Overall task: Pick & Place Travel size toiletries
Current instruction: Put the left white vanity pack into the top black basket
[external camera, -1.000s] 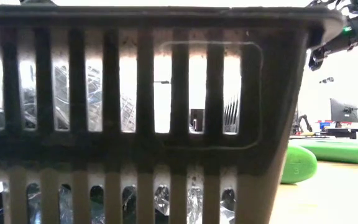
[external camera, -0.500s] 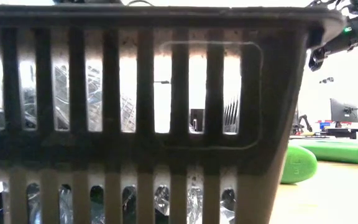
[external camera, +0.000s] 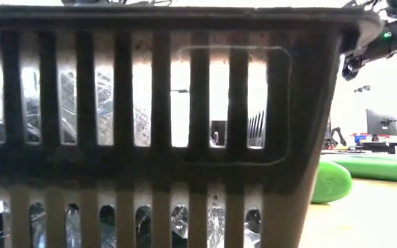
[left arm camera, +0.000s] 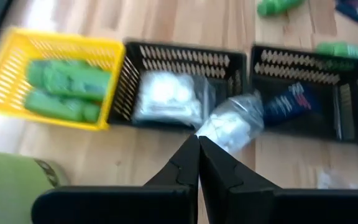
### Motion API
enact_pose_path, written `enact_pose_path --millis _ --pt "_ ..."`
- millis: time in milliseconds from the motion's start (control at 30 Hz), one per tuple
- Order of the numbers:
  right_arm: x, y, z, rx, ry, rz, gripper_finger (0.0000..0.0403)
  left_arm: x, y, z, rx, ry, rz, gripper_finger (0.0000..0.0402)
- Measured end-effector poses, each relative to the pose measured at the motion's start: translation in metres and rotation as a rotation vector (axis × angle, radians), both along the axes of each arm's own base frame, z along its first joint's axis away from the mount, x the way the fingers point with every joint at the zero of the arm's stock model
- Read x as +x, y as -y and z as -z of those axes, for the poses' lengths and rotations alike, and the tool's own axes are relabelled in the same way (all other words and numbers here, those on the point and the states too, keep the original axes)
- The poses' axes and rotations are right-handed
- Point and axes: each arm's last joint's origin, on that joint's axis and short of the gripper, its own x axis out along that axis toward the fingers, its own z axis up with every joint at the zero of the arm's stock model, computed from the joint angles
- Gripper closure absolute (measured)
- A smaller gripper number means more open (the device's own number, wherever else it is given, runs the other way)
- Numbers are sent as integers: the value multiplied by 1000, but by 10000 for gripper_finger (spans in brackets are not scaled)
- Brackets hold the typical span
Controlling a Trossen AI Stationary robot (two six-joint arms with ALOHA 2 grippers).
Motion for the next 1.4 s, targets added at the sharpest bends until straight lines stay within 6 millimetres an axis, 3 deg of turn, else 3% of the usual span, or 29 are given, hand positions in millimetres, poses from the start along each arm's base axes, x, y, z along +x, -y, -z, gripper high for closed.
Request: enact_pose_path --millis 267,467,900,1400 --pt "0 0 0 -4 -2 -1 357 7 -2 -28 27 113 -11 401" --pt "0 0 0 -6 -2 -1 357 14 -3 -34 39 198 -12 401" --pt "0 0 1 -6 -11 -1 357 51 -7 -4 20 188 9 401" --pt "0 0 1 -6 -18 -2 357 68 -11 20 28 132 -11 401"
